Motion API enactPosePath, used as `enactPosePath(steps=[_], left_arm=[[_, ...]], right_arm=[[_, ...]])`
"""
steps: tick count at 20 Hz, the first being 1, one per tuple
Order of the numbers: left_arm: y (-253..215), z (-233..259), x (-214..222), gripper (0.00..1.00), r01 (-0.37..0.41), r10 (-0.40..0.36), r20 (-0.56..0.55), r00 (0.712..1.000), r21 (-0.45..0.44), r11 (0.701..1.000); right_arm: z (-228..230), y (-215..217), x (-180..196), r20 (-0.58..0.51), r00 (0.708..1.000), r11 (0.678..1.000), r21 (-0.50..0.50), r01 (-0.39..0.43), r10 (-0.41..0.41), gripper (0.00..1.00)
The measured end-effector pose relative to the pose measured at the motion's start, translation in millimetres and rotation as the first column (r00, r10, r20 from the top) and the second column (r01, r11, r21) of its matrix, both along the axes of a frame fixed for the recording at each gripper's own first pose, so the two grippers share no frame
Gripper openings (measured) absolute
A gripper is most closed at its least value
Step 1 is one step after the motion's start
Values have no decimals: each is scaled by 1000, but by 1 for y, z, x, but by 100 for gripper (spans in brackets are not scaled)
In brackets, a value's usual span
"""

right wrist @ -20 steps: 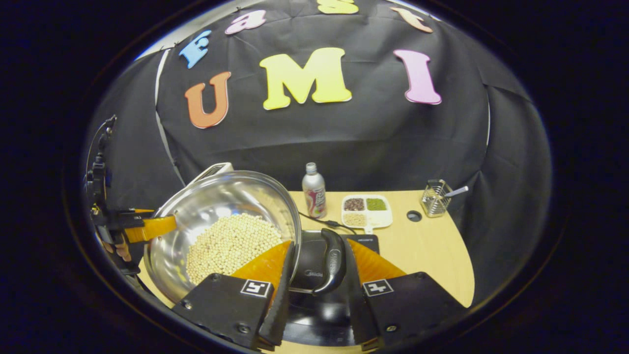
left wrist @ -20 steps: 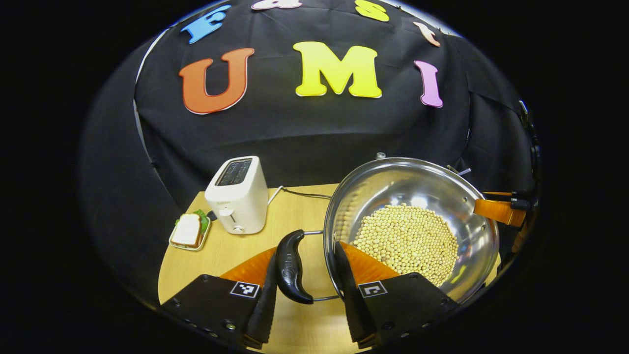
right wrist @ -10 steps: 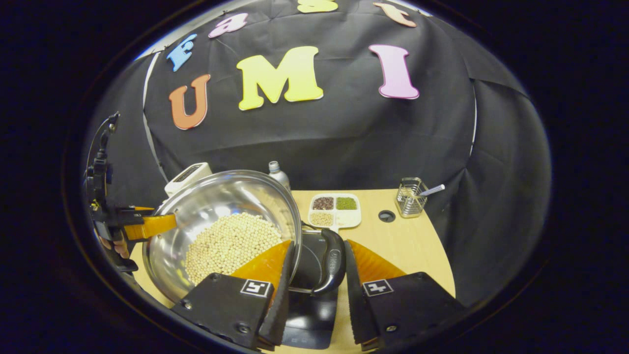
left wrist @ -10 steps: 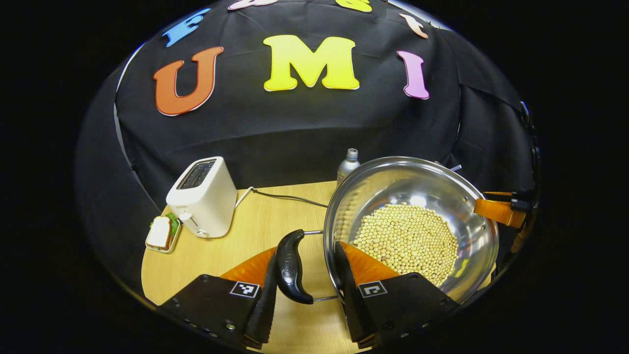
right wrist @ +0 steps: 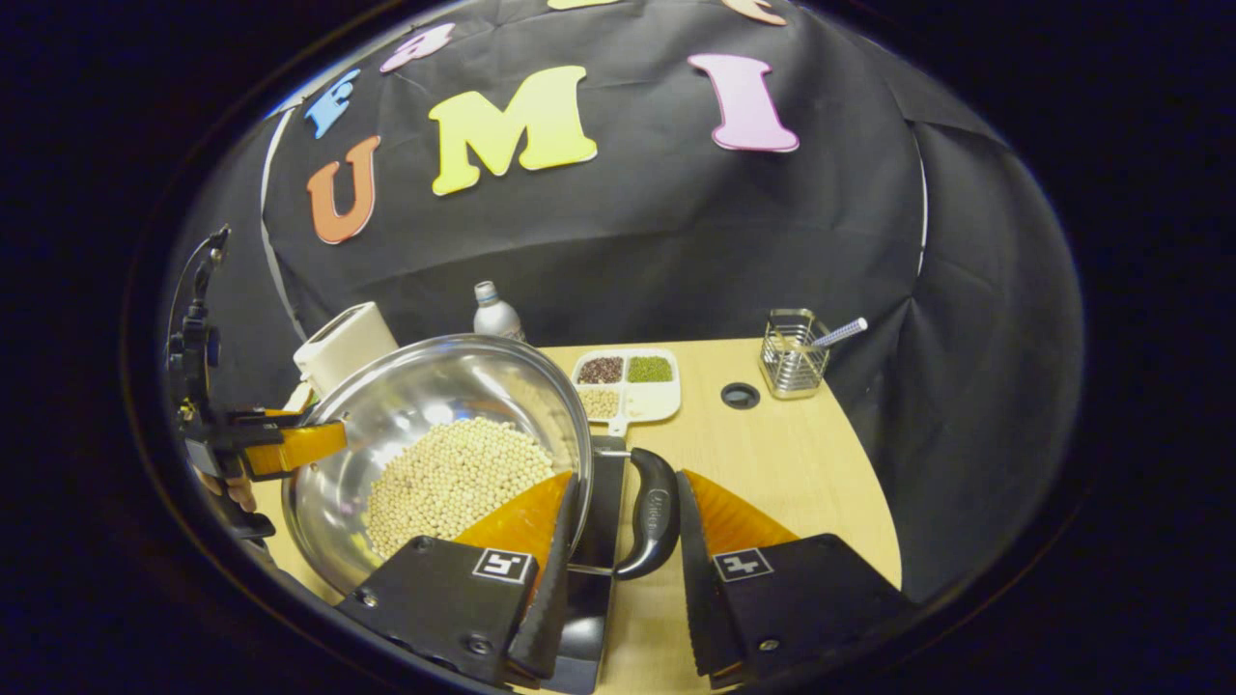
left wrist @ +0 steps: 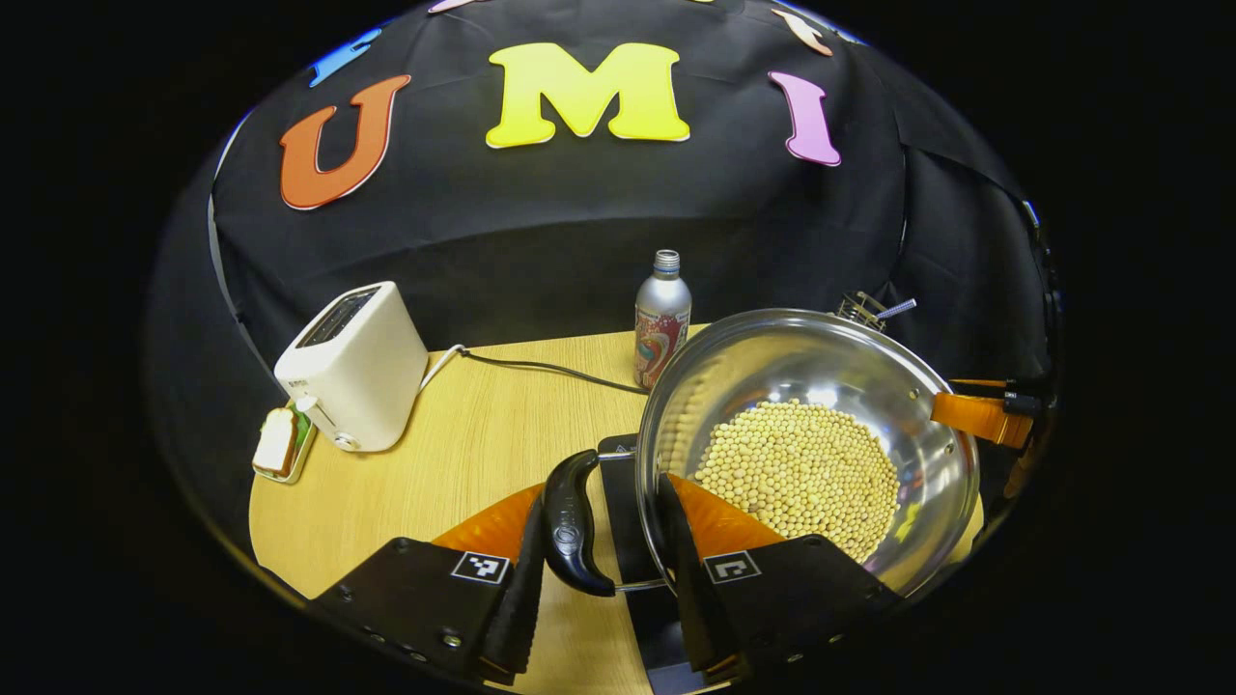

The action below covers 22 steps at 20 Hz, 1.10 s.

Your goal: First push the handle of the pot to place it horizontally, then grasp the pot with both hands and set it on the induction cooktop.

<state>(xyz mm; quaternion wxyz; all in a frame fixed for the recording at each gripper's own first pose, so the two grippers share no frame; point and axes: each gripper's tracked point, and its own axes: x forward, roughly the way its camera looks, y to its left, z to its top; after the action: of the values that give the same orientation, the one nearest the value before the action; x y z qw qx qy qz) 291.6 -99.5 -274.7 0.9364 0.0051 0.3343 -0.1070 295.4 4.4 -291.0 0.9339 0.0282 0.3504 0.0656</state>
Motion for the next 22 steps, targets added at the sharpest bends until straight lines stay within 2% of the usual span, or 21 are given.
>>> enactPosePath(steps=[7, 8, 10, 16, 17, 18, 22], left_arm=[[5, -35, 4, 58, -11, 11, -21, 1000, 1, 1000], [5, -40, 4, 58, -16, 16, -26, 1000, -23, 1000], [5, -40, 5, 58, -24, 22, -17, 1000, -78, 997], [4, -40, 7, 58, -38, 41, 34, 999, -76, 996], [5, -39, 7, 68, -38, 41, 36, 999, -78, 996], [5, -39, 7, 59, -37, 40, 35, 999, -76, 996], [5, -38, 9, 61, -39, 42, 43, 998, -72, 997]], right_arm=[[-38, 7, 2, -30, 1000, 1000, 13, -8, 8, 52], [-35, 9, 6, -3, 1000, 1000, 27, -1, 1, 54], [-36, 8, 5, 21, 1000, 999, 38, 2, -3, 53], [-35, 8, 6, 64, 998, 998, 62, 17, -21, 57], [-33, 8, 7, 73, 997, 997, 71, 22, -27, 58], [-33, 8, 7, 79, 996, 997, 78, 26, -32, 58], [-33, 8, 6, 79, 996, 996, 80, 43, -49, 59]])
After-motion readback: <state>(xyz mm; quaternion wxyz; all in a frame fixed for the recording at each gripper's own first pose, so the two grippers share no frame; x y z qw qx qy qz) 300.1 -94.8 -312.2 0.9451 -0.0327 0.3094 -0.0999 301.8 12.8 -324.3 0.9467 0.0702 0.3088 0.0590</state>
